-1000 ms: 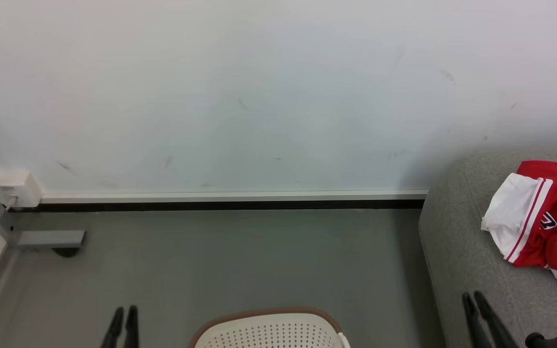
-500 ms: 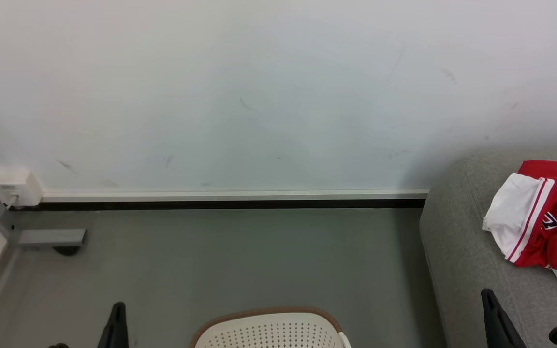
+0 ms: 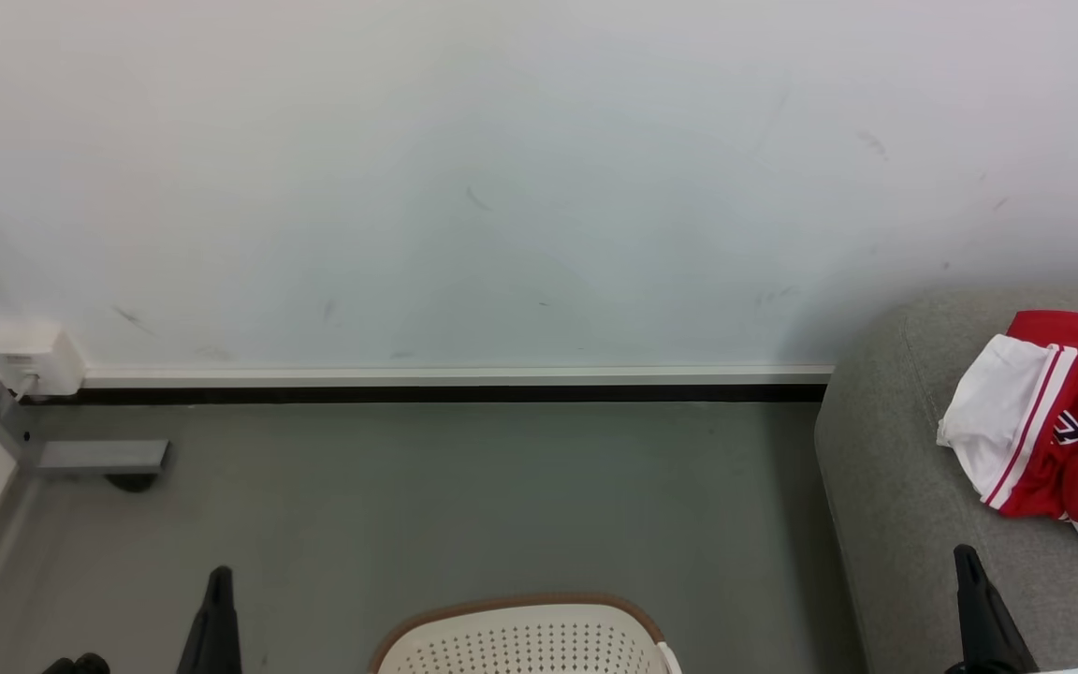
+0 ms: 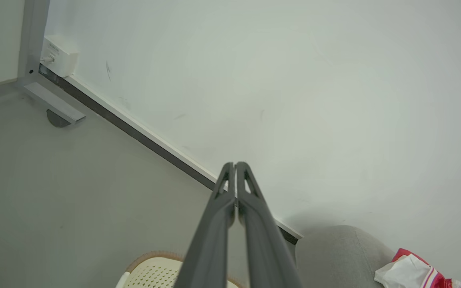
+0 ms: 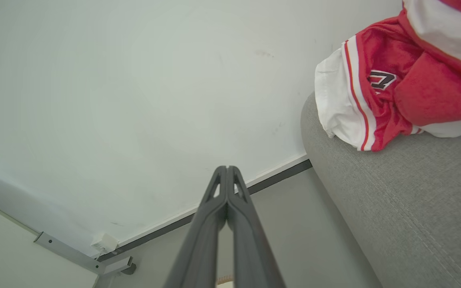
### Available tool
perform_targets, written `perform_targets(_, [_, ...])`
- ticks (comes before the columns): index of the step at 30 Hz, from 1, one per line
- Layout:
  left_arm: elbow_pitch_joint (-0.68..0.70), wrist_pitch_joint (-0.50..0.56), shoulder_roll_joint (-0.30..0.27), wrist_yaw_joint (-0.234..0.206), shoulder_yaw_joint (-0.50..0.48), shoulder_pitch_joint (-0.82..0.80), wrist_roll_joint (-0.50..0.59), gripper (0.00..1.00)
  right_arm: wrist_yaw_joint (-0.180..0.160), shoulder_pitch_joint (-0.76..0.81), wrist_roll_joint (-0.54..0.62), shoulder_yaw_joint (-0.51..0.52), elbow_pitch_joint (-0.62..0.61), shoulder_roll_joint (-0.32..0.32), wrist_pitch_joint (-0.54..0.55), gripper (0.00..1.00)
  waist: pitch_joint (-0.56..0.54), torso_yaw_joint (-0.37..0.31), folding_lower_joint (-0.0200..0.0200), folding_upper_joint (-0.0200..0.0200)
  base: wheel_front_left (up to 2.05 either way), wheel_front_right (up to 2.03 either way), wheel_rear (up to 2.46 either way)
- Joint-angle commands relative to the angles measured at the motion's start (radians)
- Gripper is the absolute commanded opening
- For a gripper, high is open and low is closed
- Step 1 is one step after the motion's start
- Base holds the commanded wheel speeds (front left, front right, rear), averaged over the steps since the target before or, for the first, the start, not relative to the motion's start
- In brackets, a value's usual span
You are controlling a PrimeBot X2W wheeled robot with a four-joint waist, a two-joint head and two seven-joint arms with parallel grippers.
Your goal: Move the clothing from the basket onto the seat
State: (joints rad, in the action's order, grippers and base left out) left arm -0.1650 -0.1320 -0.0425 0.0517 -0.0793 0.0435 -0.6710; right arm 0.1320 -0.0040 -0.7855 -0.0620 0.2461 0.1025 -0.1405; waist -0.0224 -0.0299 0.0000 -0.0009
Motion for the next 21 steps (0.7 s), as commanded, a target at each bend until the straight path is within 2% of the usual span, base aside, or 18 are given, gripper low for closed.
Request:
perform_targets(1, [0.016,0.009,-0.005,-0.002,-0.004,-0.028,-0.046,0.0,-0.001,-0.033,-0.039,0.009,-0.01,0.007,0.009,0.0,0.0,0.001,0.0,-0.0001,0.0,0.0,0.0])
perform_targets(21, [0.031,0.077,-0.007,-0.016,-0.014,-0.062,-0.306,0.0,-0.001,-0.065,-0.292,0.03,-0.004,0.014,0.059,0.0,0.004,0.007,0.0,-0.0001,0.0,0.0,0.0])
